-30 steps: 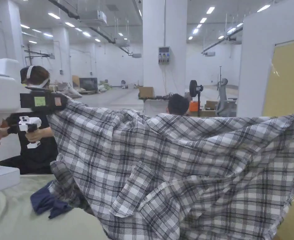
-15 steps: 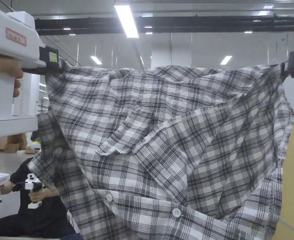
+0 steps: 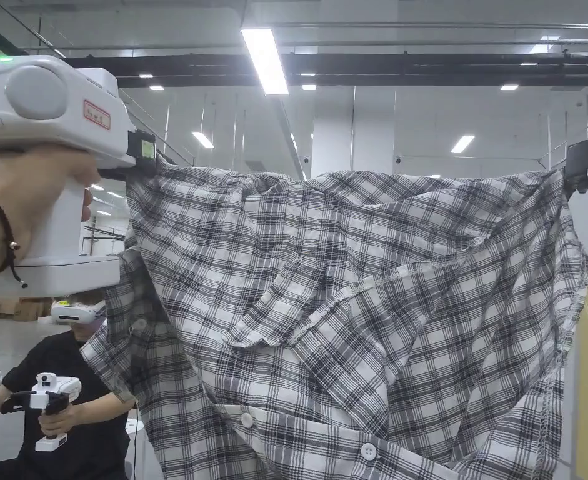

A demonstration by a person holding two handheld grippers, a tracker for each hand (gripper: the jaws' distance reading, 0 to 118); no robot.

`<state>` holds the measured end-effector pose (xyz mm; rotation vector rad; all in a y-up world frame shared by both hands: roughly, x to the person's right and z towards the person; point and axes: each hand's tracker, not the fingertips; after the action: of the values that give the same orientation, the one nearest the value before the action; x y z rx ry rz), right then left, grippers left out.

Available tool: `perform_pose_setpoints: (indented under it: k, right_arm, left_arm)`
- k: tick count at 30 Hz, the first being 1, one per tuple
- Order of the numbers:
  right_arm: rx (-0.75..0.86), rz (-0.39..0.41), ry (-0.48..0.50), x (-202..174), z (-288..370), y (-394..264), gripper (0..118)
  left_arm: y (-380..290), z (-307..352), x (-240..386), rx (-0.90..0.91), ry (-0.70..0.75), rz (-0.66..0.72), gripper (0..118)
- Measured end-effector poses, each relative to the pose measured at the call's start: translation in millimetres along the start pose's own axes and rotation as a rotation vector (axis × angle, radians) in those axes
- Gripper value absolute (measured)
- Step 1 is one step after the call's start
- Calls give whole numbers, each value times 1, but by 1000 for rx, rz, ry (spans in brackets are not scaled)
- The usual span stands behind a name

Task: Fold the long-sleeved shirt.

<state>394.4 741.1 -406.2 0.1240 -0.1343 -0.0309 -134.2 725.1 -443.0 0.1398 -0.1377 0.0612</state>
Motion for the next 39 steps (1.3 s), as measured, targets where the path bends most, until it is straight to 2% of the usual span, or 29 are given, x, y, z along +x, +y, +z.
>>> perform_pose_setpoints:
  k: [3,8,11,13,15,18,22,26,30,32,34,36,39]
  right_arm:
    - [9,1,-10,-3,-46,-8,0]
    - [37,-41,-20,-1,-115,-29,0]
    - [37,-44,-23,1,-147,-54,0]
    - [19,-73,-13,4,-166,-80,0]
    - [-37,-105,-4,6,-186,-114,0]
    - [-121,-74,-14,3,-207,-174,0]
    - [-271,-90,-4,5,-225,-259,0]
    - [-438,-97,-8,6,-220,-335,0]
    - [-557,-180,39,14,-182,-375,0]
    - [-585,-157,77,19,-152,-383,0]
    - [-608,-160,120,23,-110,-385,0]
    - [-638,-208,141,32,-63,-390,0]
    - [-647,-229,192,46,5,-396,0]
  left_arm:
    - [-13,-50,2,-4,22,1,0]
    - [-29,-122,2,12,35,33,0]
    - [-52,-155,0,24,32,40,0]
    - [-77,-175,-3,10,30,49,0]
    - [-112,-194,-8,-55,40,68,0]
    - [-174,-217,-13,-174,48,58,0]
    - [-261,-231,-23,-349,74,90,0]
    - [-337,-215,-30,-513,67,108,0]
    - [-371,-168,-34,-646,37,114,0]
    - [-379,-128,-35,-655,42,104,0]
    - [-385,-84,-43,-698,34,185,0]
    - [-391,-28,-48,-717,27,250,0]
    - [-403,51,-52,-720,15,257,0]
